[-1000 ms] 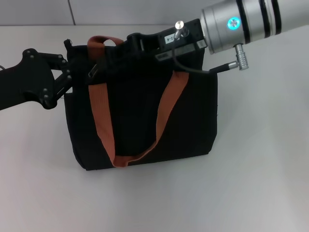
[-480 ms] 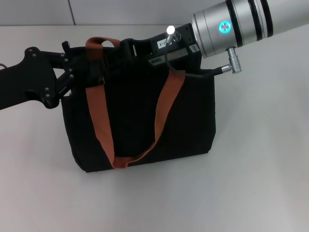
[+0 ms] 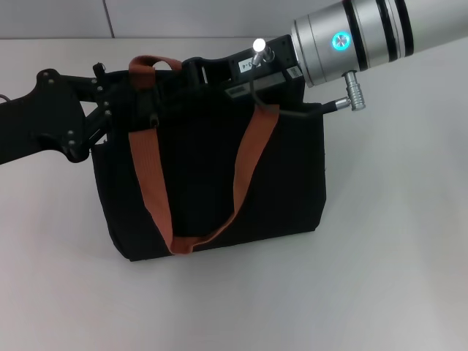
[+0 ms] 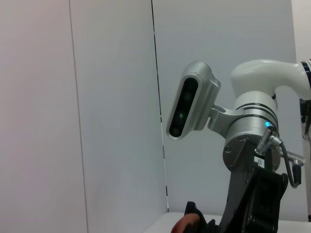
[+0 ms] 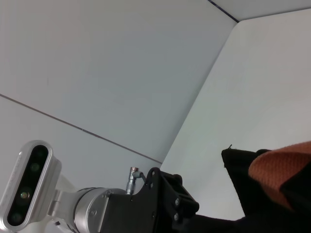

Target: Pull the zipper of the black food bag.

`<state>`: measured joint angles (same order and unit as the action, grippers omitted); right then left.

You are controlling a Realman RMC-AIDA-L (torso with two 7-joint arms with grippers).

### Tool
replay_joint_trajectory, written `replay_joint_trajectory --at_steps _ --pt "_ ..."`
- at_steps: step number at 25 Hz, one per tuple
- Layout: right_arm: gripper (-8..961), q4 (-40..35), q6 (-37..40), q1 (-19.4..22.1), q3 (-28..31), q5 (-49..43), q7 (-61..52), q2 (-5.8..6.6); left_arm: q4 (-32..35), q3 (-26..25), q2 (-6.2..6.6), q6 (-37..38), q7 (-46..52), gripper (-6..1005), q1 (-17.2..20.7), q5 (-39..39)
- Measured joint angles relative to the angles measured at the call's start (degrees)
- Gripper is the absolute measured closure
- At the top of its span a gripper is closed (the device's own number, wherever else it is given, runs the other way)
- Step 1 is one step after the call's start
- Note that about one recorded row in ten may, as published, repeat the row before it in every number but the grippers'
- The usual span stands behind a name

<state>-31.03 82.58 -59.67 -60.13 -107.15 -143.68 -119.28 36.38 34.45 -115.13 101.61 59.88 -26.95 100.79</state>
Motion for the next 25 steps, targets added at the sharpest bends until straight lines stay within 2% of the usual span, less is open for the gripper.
replay_joint_trajectory --at_steps 9,14,25 --pt "752 0.01 -1.14 0.02 -0.17 -0.06 2.02 -0.15 0.01 0.01 -0.01 1.3 0.14 960 -0.04 -0.18" --pt "930 0.01 -1.19 0.08 -0.41 -0.08 4.88 -0.18 0.0 0.01 -0.06 1.48 0.15 960 -0.04 -0.18" --pt "955 -2.64 -2.6 1.22 -3.23 -0.28 6.22 -0.26 0.0 -0.61 -0.09 1.8 0.23 959 0.2 -0.24"
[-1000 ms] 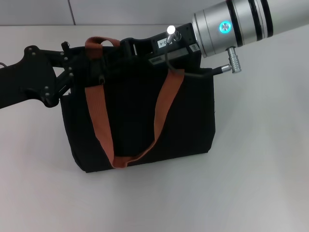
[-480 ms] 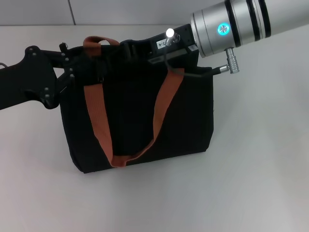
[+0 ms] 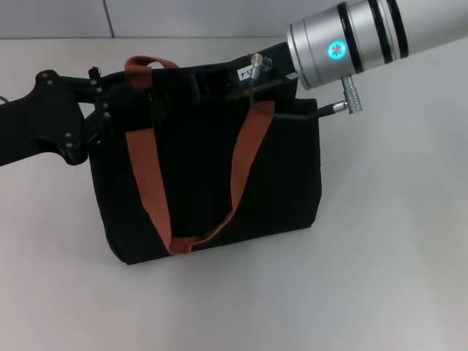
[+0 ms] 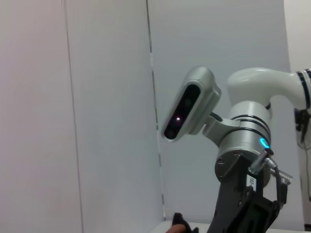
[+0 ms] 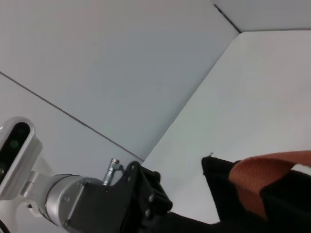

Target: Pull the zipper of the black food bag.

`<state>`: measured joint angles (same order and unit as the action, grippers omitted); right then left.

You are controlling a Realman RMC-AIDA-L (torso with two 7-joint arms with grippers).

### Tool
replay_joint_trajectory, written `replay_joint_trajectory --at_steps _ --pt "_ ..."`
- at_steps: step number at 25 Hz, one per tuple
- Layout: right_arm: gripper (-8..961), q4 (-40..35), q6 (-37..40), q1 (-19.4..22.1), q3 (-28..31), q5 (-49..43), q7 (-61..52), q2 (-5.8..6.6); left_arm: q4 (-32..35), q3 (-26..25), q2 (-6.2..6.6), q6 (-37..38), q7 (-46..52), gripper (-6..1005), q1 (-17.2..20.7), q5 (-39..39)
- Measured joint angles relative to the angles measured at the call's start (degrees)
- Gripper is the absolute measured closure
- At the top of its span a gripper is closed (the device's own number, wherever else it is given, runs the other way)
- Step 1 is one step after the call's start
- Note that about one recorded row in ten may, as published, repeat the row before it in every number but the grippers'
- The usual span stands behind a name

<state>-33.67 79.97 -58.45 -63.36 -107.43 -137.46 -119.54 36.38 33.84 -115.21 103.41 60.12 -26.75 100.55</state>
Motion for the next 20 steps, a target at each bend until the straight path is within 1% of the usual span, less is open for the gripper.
replay_joint_trajectory --at_steps 4,5,6,9,10,11,13,14,15,16,17,18,19,20 --pt "955 -4.7 -0.28 2.24 -1.53 -0.88 -1.74 0.08 0.0 -0.8 0.13 0.07 0.0 958 0.25 -0.26" --pt "955 -7.55 -0.68 3.45 -2.9 -1.66 -3.35 0.08 0.0 -0.9 0.27 0.34 0.0 958 0.35 -0.51" --pt "955 -7.55 -0.68 3.45 -2.9 -1.66 -3.35 0.08 0.0 -0.9 0.27 0.34 0.0 958 0.35 -0.51" --pt "954 -11.89 -1.63 5.26 -5.3 -2.73 -5.9 0.09 0.0 -0.94 0.4 0.66 -0.02 958 0.41 -0.57" --pt "954 -11.89 -1.63 5.26 -5.3 -2.73 -5.9 0.09 0.0 -0.94 0.4 0.66 -0.02 958 0.41 -0.57" --pt "954 -14.57 -1.88 6.44 -5.89 -4.22 -7.54 0.09 0.0 -0.95 0.41 0.66 -0.12 957 0.46 -0.58" --pt "954 -15.96 -1.9 7.13 -5.91 -5.03 -8.4 0.1 0.01 -0.96 0.42 0.66 -0.21 957 0.49 -0.59" --pt "954 -18.64 -1.87 8.71 -5.93 -6.15 -10.02 0.12 0.01 -0.97 0.42 0.66 -0.34 957 0.58 -0.62" --pt "954 -18.64 -1.87 8.71 -5.93 -6.15 -10.02 0.12 0.01 -0.97 0.42 0.66 -0.34 957 0.58 -0.62" --pt "954 -20.35 -1.71 9.72 -5.87 -6.76 -10.78 0.17 0.01 -1.04 0.45 0.67 -0.46 957 0.64 -0.64" --pt "954 -25.73 -1.19 12.99 -5.55 -8.58 -12.9 0.2 0.01 -1.3 0.5 0.66 -0.55 957 0.65 -0.65" --pt "954 -27.66 -1.05 14.24 -5.41 -9.1 -13.5 0.2 0.01 -1.44 0.54 0.65 -0.56 957 0.65 -0.64" --pt "954 -27.66 -1.05 14.24 -5.41 -9.1 -13.5 0.2 0.01 -1.44 0.54 0.65 -0.56 957 0.65 -0.64" --pt "954 -29.55 -0.83 15.45 -5.29 -9.29 -14.02 0.2 0.01 -1.54 0.58 0.65 -0.56 957 0.65 -0.65"
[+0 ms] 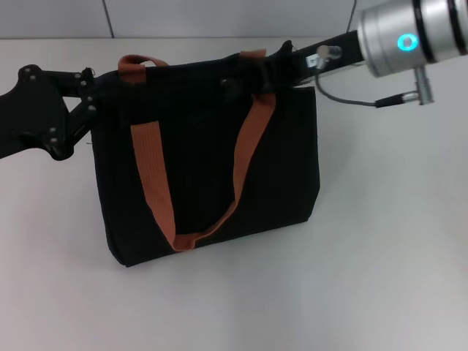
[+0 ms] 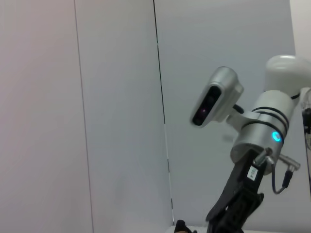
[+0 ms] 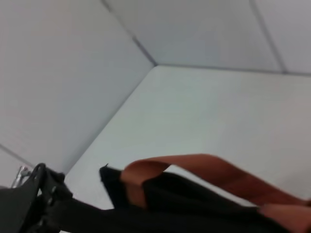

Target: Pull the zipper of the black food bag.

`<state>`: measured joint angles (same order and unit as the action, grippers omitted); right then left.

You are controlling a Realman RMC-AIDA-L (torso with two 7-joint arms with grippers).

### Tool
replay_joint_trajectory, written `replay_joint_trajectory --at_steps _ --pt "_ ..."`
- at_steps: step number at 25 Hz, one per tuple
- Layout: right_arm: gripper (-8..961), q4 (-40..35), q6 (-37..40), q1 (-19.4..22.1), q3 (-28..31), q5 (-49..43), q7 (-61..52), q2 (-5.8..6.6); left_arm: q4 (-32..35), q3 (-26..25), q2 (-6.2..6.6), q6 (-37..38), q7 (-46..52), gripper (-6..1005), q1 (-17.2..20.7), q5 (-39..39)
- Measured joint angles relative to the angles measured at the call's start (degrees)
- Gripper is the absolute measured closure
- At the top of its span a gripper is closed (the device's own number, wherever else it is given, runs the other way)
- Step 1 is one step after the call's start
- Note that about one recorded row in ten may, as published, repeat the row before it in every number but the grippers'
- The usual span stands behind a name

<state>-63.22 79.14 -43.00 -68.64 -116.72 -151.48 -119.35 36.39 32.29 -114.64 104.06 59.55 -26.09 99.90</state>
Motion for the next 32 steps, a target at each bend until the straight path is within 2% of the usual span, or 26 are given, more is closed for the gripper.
replay_joint_trajectory --at_steps 4,5,6,11,18,19,22,24,25,27,28,29,30,31,32 --pt "954 -5.77 1.2 4.25 2.02 -0.49 -1.31 0.1 0.0 -0.1 0.18 -0.14 -0.02 956 -0.01 0.0" --pt "954 -5.77 1.2 4.25 2.02 -0.49 -1.31 0.1 0.0 -0.1 0.18 -0.14 -0.02 956 -0.01 0.0" --pt "954 -7.62 2.06 5.74 3.97 -1.5 -1.49 0.1 0.0 -0.12 0.19 -0.26 -0.02 956 -0.01 0.0" --pt "953 -8.36 3.46 7.04 7.29 -1.99 -0.4 0.08 0.0 -0.19 0.22 -0.57 -0.04 955 0.0 -0.01" --pt "953 -3.8 4.84 9.73 11.96 12.64 10.84 0.29 0.0 -0.22 0.19 -0.65 0.03 955 -0.01 -0.01" --pt "953 -1.87 5.46 10.96 13.44 17.62 15.51 0.29 0.0 -0.22 0.14 -0.54 0.17 954 -0.01 -0.01" --pt "879 1.05 6.84 11.75 14.94 22.42 20.69 0.38 0.0 -0.22 0.13 -0.48 0.34 954 -0.01 -0.01" --pt "829 6.89 11.29 12.03 18.52 27.43 28.95 1.0 0.0 -0.22 0.04 -0.45 0.42 954 0.0 -0.01" --pt "809 6.89 11.29 12.03 18.52 27.43 28.95 1.0 0.0 -0.22 0.04 -0.45 0.42 954 0.0 -0.01" --pt "768 11.79 16.13 11.84 21.51 29.18 35.2 1.79 -0.01 -0.21 -0.04 -0.41 0.46 954 0.05 -0.01" --pt "747 14.1 18.83 11.66 22.69 29.62 38.03 2.3 -0.02 -0.21 -0.06 -0.39 0.47 954 0.06 -0.01" --pt "727 19.28 25.2 11.35 24.76 30.3 45.14 3.72 -0.11 -0.21 -0.07 -0.38 0.49 953 0.1 -0.01" --pt "707 19.28 25.2 11.35 24.76 30.3 45.14 3.72 -0.18 -0.21 -0.06 -0.36 0.5 953 0.13 -0.01" --pt "686 22.73 31.19 11.52 25.29 30.28 52.62 4.73 -0.23 -0.2 -0.03 -0.35 0.5 953 0.15 -0.01" --pt "666 22.73 31.19 11.52 25.29 30.28 52.62 4.73 -0.28 -0.18 0.0 -0.32 0.51 953 0.17 -0.01"
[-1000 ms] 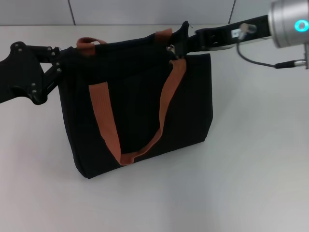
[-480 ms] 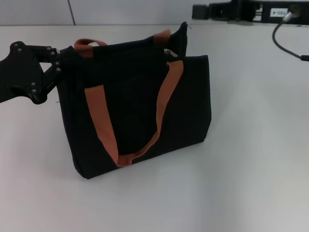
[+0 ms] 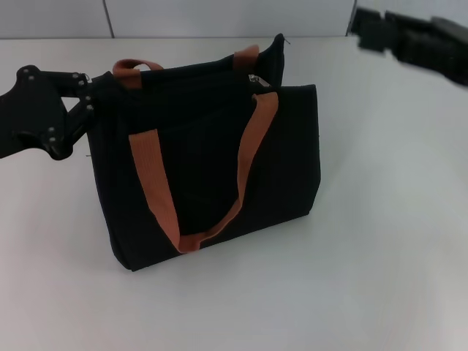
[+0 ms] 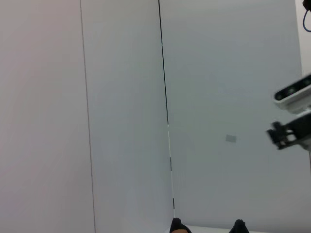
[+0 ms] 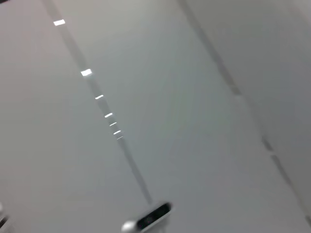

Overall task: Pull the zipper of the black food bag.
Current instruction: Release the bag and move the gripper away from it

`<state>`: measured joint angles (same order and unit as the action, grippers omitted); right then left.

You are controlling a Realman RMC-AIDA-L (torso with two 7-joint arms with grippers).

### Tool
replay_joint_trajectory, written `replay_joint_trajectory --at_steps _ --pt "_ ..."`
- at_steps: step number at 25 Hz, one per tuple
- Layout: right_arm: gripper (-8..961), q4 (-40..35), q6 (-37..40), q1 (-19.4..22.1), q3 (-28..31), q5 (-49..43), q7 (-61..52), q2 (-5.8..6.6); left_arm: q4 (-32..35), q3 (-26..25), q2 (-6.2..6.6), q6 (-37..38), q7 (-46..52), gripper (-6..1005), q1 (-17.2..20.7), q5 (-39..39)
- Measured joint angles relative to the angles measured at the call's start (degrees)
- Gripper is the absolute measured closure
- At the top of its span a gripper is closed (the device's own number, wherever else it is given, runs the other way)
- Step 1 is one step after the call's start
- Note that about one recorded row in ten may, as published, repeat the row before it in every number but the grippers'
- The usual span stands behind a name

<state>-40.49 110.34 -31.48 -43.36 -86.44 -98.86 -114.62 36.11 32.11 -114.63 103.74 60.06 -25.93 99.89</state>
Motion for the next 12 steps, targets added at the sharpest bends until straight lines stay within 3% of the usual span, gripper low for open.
replay_joint_trajectory --at_steps 2,9,11,12 --pt "625 1.0 5.5 2.06 -0.26 -2.3 9.65 0.14 -0.07 0.1 0.12 0.03 0.02 953 0.14 0.0" --pt "395 1.81 6.74 5.6 -0.17 -11.9 23.11 -0.74 -0.34 0.03 0.19 -0.29 0.52 952 0.24 0.29" --pt "184 2.47 6.19 5.78 -0.28 -15.67 25.84 -1.0 -0.31 0.12 0.19 -0.3 0.7 952 0.26 0.39" --pt "184 3.2 4.88 5.82 -0.36 -19.5 28.64 -1.56 -0.13 0.19 0.26 -0.27 1.03 952 0.33 0.43"
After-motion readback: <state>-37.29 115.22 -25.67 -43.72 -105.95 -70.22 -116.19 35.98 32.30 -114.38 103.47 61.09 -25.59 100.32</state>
